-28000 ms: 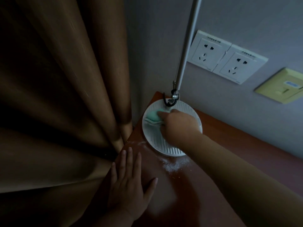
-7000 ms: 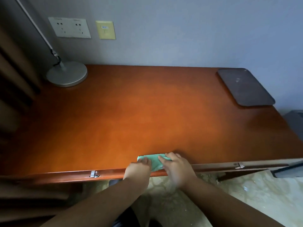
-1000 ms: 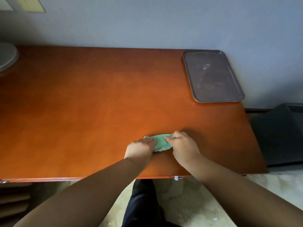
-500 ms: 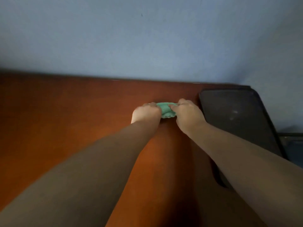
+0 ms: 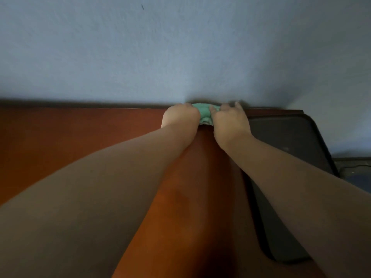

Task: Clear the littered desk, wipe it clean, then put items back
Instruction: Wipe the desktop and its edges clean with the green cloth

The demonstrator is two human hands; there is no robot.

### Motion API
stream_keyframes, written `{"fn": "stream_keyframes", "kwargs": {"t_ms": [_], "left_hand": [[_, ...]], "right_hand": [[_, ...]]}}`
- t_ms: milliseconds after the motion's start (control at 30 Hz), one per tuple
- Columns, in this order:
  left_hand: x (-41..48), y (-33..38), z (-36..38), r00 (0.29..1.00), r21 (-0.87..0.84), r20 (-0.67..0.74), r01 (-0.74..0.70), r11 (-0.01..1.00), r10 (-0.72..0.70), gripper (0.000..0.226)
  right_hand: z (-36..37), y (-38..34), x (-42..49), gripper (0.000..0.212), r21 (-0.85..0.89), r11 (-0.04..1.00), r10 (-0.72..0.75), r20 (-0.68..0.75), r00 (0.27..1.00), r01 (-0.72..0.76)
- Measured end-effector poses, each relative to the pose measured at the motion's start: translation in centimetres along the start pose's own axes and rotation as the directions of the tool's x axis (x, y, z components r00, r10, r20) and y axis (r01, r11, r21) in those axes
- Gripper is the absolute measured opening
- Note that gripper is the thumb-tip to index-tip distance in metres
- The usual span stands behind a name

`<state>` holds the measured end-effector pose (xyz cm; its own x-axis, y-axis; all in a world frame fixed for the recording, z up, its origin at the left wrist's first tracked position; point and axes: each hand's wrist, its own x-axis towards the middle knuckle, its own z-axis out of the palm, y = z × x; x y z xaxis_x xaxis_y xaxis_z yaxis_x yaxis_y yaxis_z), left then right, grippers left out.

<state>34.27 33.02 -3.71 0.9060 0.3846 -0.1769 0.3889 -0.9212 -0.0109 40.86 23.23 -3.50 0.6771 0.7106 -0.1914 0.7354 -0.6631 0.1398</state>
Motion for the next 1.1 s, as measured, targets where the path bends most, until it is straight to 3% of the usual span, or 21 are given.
{"fn": "stream_keyframes", "kwargs": {"t_ms": [467, 900, 1100], "left_hand": [[-23.1, 8.8, 3.0, 0.922, 0.0, 0.386, 0.019, 1.0, -0.018, 0.039], [-43.4, 18.5, 6.0, 0.911, 0.02, 0.398, -0.122, 0.992, 0.104, 0.03], [-47.3, 22.1, 4.2, 0.851, -0.025, 0.474, -0.246, 0.969, 0.228, 0.023]], "right_hand": [[2.5, -0.6, -24.9, 0.041, 0.05, 0.979, -0.203, 0.159, 0.966, 0.197], [5.1, 2.0, -45.1, 0.025, 0.233, 0.93, -0.345, 0.274, 0.898, 0.286], [4.7, 3.5, -49.2, 0.014, 0.296, 0.919, -0.382, 0.506, 0.773, 0.26]]}}
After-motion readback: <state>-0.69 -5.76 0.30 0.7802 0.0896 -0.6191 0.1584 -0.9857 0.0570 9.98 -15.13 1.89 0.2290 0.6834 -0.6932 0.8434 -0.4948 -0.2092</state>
